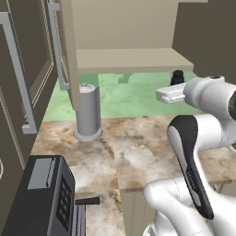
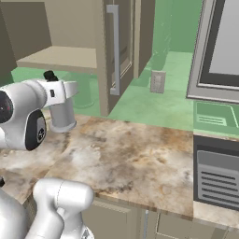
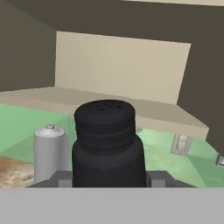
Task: Move the ketchup and shaker from the cabinet to the dining counter.
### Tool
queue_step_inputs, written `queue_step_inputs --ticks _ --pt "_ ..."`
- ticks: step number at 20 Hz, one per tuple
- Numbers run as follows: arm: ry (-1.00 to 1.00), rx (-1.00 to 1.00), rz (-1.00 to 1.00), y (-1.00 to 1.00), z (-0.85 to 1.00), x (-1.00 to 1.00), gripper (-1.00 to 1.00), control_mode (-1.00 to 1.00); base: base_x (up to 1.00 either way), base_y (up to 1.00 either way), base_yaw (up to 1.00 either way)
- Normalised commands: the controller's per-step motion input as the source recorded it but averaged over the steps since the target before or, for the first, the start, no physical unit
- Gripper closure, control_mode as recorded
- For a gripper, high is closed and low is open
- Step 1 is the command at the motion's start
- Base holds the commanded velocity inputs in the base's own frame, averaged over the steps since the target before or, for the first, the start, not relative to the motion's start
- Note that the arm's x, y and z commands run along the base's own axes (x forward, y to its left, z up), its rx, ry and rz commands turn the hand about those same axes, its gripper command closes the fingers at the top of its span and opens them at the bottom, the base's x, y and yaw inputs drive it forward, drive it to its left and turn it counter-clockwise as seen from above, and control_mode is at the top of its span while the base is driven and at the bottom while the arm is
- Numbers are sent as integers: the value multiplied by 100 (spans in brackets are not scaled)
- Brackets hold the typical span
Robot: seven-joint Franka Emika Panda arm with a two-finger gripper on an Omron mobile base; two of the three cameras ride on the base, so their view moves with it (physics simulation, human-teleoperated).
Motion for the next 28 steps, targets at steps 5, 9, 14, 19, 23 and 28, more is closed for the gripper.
queue_step_inputs --ticks 5,9,14,19,23,28 --pt "0 -11 7 11 -16 -76 100 -100 0 0 0" --pt "0 -6 4 1 -31 -45 100 -100 0 0 0" --pt "-6 -6 3 2 -26 -31 100 100 -11 0 1" --pt "0 0 0 0 0 0 100 100 -82 -4 0" --pt "0 0 0 0 0 0 100 100 -88 -16 0" --pt "0 0 0 0 0 0 100 100 -85 -51 0"
